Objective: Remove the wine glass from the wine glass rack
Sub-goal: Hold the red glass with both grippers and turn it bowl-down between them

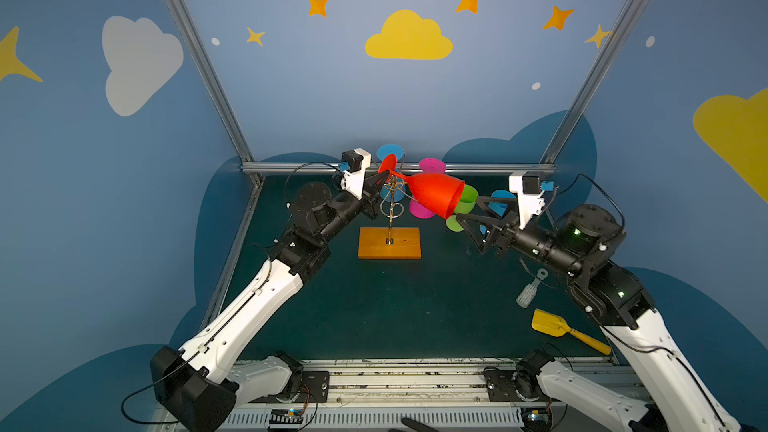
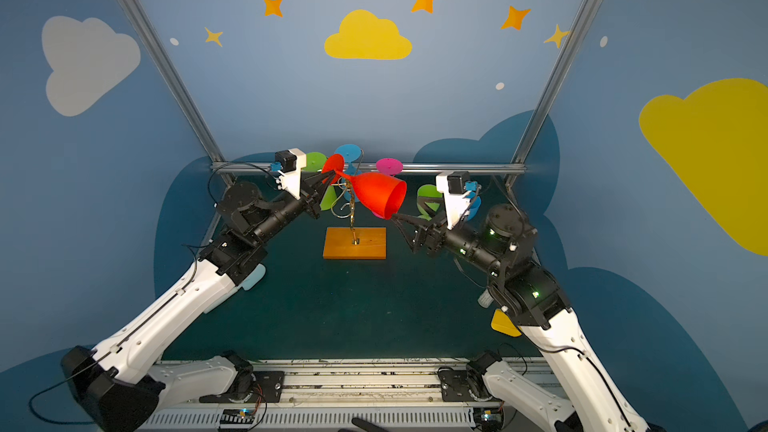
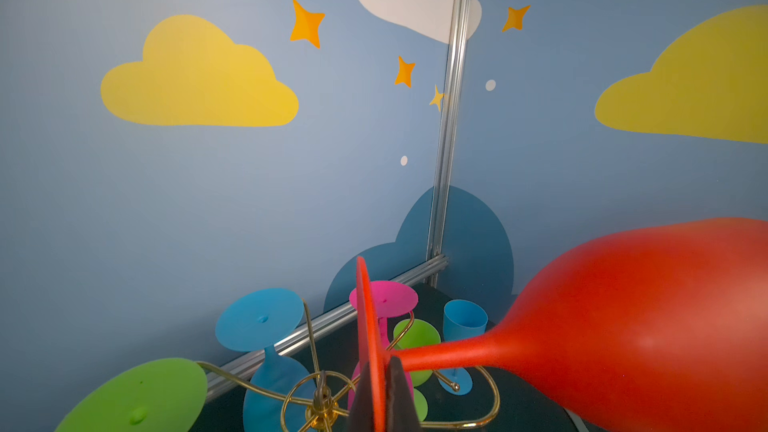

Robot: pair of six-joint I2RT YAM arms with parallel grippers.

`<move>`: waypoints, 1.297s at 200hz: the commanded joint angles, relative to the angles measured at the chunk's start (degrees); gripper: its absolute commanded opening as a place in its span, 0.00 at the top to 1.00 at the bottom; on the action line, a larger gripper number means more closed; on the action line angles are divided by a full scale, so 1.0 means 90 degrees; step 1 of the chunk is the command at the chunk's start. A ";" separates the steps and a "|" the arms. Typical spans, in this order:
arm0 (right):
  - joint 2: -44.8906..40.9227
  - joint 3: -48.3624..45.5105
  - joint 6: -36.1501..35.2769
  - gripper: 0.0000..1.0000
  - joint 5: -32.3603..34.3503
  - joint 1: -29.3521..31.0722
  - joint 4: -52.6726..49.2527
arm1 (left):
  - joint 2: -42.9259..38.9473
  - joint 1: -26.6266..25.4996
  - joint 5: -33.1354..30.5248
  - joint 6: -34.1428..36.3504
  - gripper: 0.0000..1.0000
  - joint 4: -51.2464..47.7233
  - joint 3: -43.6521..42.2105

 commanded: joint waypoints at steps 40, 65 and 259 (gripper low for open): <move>0.0208 0.0154 0.0169 0.28 0.0666 -0.0066 -0.0108 | -0.0052 0.0064 0.0266 -0.0576 0.97 0.0146 -0.0032; 0.0537 0.0286 0.0207 0.32 0.0609 -0.0069 0.0081 | -0.0063 0.0064 0.0352 -0.0614 0.97 0.0169 -0.0054; 0.0545 0.0601 0.0047 1.00 0.1010 -0.0266 0.0181 | -0.0488 0.0166 -0.0197 -0.0544 0.24 0.0685 -0.0656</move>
